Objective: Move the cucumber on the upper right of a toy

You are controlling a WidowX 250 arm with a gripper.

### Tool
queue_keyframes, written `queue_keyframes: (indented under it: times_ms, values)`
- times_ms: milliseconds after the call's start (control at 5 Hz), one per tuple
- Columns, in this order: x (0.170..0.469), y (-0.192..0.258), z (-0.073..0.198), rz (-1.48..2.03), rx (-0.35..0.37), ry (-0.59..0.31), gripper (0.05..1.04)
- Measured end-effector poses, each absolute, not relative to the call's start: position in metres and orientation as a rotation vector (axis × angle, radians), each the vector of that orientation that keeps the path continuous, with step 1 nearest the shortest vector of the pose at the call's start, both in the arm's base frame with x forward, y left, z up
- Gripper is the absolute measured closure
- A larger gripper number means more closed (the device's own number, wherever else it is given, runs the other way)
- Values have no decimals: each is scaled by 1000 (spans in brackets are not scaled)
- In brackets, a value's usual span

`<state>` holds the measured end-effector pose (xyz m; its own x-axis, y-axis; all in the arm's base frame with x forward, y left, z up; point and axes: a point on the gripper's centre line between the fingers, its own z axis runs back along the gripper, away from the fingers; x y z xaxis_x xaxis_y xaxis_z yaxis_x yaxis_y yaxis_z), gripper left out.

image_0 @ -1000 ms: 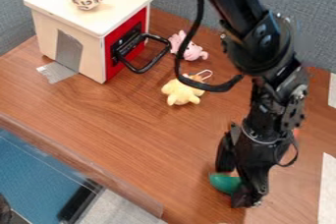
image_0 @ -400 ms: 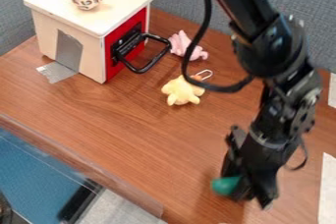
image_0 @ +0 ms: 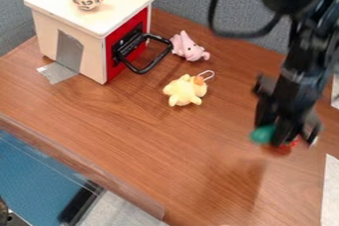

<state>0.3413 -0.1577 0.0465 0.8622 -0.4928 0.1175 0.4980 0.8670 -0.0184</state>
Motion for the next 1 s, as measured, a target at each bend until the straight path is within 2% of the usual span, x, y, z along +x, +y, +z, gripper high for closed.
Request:
queue_keyframes:
  times_ms: [200,600,1000]
  values:
    - [380,-148,52,-410,-63,-111,652]
    - [439,-126,40,-235,-14,-157,652]
    - [465,-103,6,-60,48,-164,652]
